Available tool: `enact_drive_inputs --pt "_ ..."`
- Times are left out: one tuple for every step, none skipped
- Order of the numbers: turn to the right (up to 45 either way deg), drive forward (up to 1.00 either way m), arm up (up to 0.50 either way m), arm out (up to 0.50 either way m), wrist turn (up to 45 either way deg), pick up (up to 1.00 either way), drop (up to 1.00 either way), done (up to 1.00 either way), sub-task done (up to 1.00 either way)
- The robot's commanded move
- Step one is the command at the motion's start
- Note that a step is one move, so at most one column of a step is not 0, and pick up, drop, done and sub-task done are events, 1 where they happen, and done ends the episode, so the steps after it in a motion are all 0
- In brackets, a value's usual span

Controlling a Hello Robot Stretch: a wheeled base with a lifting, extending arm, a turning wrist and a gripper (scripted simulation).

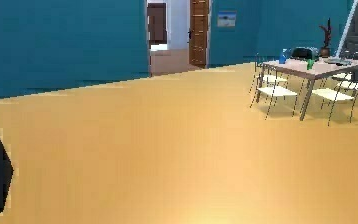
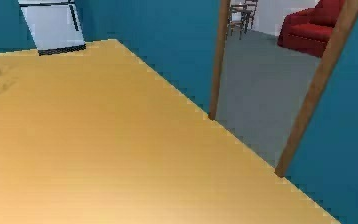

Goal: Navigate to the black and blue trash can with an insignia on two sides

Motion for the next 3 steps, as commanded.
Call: enact_drive_inputs --pt "0.0 1.0 0.0 0.0 0.0 0.0 0.0 0.0 0.0" --pt "0.0 1.0 0.0 0.0 0.0 0.0 0.0 0.0 0.0" --pt "0.0 1.0 0.0 0.0 0.0 0.0 0.0 0.0 0.0"
